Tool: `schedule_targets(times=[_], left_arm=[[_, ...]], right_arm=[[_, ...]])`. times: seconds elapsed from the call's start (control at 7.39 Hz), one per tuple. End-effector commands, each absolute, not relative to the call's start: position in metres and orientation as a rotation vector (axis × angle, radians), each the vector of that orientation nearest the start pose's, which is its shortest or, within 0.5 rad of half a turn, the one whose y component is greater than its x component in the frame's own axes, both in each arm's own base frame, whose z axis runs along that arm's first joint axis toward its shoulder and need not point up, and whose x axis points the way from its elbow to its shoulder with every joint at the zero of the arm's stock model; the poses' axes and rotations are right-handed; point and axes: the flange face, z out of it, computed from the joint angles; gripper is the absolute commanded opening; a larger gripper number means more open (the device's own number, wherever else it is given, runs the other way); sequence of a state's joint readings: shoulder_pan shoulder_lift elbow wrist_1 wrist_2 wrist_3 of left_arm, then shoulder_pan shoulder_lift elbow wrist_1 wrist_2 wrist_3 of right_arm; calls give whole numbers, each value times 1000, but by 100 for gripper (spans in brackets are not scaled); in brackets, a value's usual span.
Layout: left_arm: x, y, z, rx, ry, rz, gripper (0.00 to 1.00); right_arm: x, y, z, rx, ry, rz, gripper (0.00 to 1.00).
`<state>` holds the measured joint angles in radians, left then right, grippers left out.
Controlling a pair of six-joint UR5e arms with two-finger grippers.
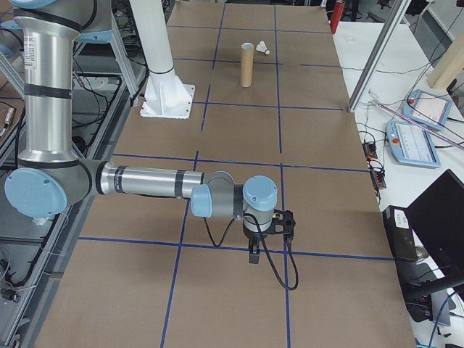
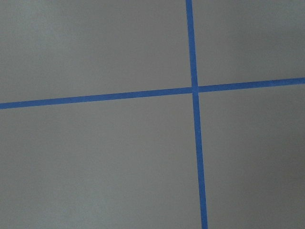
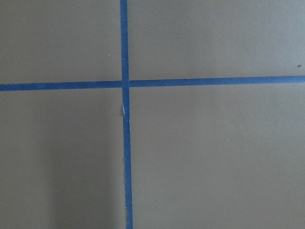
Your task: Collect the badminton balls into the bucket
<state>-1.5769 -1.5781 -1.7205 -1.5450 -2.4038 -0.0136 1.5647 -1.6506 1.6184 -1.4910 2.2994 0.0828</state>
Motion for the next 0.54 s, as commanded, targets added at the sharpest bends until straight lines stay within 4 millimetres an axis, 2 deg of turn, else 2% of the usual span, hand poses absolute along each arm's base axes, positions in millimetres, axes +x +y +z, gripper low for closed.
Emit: schedule_targets(times=[0.0,0.27,0.41], left_arm=[[-28,-500,541,143,942,-12,100],[34,-504,514,132,1021,-82,100],[68,-502,513,150,1057,-77,100]], right_arm=[[64,-462,668,13,-730,56,100],[64,-462,668,13,-730,56,100],[64,-462,668,13,-730,56,100]])
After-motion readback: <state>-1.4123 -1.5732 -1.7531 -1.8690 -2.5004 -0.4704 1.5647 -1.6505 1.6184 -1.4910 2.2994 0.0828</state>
